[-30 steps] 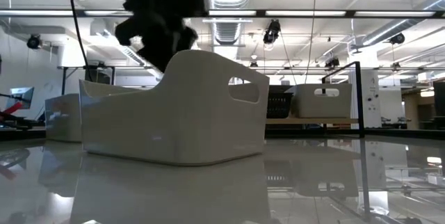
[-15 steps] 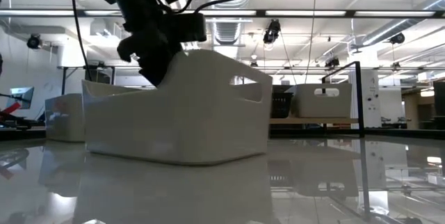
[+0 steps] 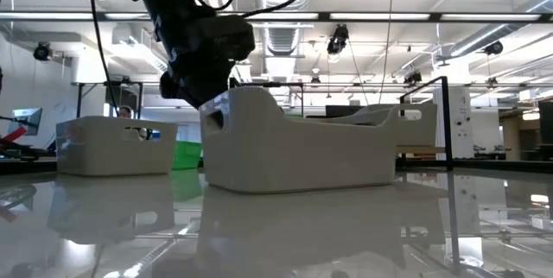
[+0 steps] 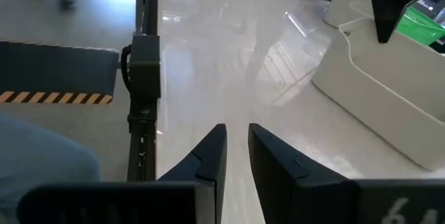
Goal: Stack baskets on shelf by color
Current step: Stack the bottom gray bin on top of the other gray bin on the shelf
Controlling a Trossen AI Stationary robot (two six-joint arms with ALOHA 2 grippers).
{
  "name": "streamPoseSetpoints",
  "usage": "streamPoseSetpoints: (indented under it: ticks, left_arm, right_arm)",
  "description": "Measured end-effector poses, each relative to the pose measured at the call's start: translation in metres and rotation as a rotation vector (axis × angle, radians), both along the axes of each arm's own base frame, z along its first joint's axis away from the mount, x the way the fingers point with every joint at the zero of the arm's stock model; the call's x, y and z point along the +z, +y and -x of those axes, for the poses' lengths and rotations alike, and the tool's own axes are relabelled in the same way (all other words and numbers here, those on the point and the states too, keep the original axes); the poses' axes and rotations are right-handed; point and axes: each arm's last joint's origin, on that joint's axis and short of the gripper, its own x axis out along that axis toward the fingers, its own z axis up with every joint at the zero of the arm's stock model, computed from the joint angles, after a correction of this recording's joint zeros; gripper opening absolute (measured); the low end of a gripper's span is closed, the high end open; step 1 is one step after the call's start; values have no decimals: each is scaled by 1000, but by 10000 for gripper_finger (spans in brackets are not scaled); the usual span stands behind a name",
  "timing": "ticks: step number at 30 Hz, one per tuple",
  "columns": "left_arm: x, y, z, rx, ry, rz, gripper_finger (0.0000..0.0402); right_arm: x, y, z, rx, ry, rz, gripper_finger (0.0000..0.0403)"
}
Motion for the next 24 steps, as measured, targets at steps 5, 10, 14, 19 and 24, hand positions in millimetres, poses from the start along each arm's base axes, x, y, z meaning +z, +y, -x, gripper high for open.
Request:
streamPoseSetpoints:
  ticks: [5,10,14,19,24]
  left_arm:
    - [1,-12,-4,-35,-58,16,10]
    - [5,-13,-8,-43,-107,29,61]
    - [12,-14,-8,-110,-118,43,116]
    - [26,-12,10,-168,-56,13,154]
    - [19,-5,30,-101,88,-119,149]
  right_arm:
    - [0,0,0,0,1,2,54]
    - [0,0,0,0,0,0,54]
    - [0,0,0,-6,-4,-13,54]
    - [0,0,-1,-28,-15,-57,54]
    - [-2,-7,-12,-66,16,-118,54]
